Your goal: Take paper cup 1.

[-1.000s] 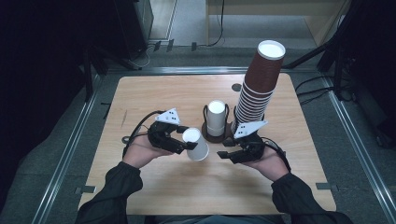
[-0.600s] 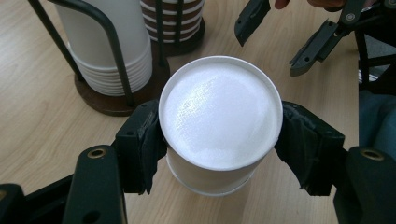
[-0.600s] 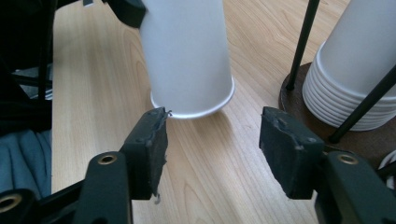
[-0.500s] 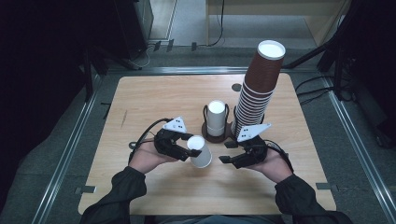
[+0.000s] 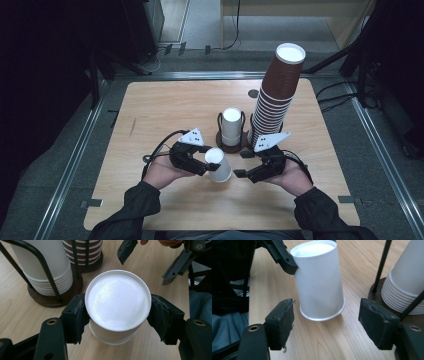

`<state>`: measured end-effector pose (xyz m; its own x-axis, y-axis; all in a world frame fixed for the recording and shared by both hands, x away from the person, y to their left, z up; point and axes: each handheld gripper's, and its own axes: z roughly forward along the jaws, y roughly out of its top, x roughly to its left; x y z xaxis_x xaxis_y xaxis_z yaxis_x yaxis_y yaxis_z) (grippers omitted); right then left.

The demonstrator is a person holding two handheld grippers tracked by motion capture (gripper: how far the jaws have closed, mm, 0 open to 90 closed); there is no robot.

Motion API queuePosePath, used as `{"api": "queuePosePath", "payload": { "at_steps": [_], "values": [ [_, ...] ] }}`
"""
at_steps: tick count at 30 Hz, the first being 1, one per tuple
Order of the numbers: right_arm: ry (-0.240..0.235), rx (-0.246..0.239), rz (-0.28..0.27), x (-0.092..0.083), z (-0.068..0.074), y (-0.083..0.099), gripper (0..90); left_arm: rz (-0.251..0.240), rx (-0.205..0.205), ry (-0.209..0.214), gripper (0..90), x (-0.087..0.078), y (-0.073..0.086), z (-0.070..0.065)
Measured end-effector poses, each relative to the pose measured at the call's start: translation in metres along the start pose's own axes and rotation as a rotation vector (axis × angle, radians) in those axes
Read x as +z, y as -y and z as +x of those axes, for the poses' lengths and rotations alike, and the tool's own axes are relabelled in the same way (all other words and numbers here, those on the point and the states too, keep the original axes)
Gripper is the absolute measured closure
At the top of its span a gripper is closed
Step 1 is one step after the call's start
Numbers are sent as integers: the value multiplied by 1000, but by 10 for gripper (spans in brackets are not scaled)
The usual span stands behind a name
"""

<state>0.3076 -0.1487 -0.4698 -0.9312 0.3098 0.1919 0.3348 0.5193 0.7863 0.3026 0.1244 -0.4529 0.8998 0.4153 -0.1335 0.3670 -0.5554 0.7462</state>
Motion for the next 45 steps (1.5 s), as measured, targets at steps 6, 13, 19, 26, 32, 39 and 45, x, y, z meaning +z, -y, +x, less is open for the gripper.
{"api": "queuePosePath", "payload": {
  "at_steps": [6, 13, 19, 26, 32, 39, 45],
  "values": [
    [-22, -21, -11, 2, 3, -1, 233, -24, -13, 20, 345, 1, -1, 1],
    [-43, -33, 12, 7, 4, -1, 212, -42, -6, 34, 345, 0, -4, -1],
    [-57, -48, 26, 15, 3, -4, 202, -24, 14, 62, 345, 2, -6, -4],
    [-68, -94, 87, 32, 2, -5, 199, 5, 59, 76, 344, 9, -10, -12],
    [-94, -87, 104, 40, 3, -6, 199, 28, 86, 90, 343, 13, -10, -16],
    [-108, -102, 112, 45, 5, -8, 239, 37, 102, 94, 343, 16, -11, -18],
    [-97, -134, 122, 46, 8, -8, 292, 49, 81, 98, 347, 18, -10, -17]
  ]
}}
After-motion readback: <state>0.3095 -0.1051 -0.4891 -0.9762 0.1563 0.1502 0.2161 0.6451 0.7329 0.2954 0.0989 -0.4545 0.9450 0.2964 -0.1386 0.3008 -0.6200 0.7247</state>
